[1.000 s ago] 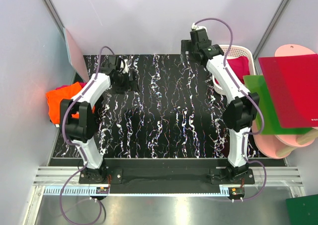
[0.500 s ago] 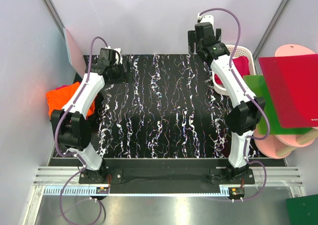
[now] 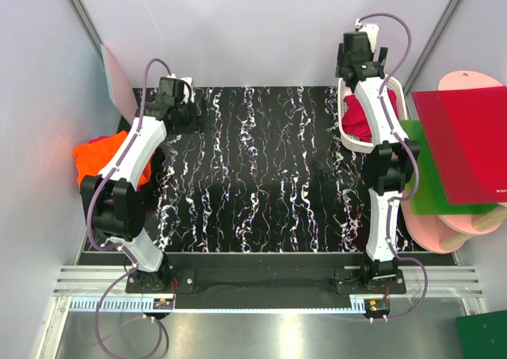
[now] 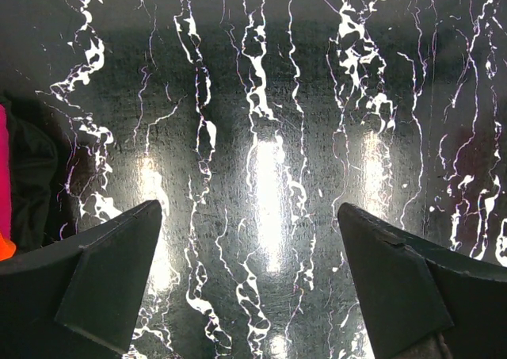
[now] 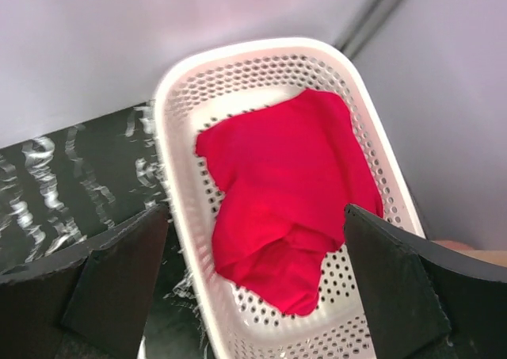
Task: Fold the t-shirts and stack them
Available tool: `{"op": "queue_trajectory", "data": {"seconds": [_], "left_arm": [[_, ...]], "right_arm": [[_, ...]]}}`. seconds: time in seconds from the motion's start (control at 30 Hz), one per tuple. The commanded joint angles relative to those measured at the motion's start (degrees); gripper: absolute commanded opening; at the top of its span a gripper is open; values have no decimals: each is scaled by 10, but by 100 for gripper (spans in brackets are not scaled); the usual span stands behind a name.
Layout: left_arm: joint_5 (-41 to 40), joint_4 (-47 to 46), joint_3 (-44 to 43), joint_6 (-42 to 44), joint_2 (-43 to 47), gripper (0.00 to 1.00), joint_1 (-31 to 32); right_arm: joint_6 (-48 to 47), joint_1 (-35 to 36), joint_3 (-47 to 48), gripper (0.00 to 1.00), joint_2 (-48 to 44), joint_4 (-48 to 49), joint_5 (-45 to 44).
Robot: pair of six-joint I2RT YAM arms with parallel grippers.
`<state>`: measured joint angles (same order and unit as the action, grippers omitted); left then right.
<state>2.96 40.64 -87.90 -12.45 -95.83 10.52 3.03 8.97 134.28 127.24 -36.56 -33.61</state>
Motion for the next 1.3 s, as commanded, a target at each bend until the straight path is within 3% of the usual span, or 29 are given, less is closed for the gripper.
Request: {"op": "queue_trajectory", "data": {"seconds": [0.0,0.17,0.47,0.63,1.17,1.23,1.27], "left_arm": [[-7,-14,6,6,27,99,0],[-8,-13,11,6,26,99,-1],[-4,-14,18,4,21,99,0],[2,-14,21,6,19,99,0],[4,-14,39,8,28,99,-1],[5,-11,37,8,28,99,-1],[6,-10,36,8,28,99,-1]], "right_arm": [[51,-22,76,100,60,-63,21],[79,-33,125,100,114,-136,46],[131,-33,117,100,149,-215,55],[155,-34,85,100,150,-221,35],[191,-44,116,100,232,-239,27],[188,-48,124,94,240,-238,37],[182,-49,128,71,243,-238,47]]}}
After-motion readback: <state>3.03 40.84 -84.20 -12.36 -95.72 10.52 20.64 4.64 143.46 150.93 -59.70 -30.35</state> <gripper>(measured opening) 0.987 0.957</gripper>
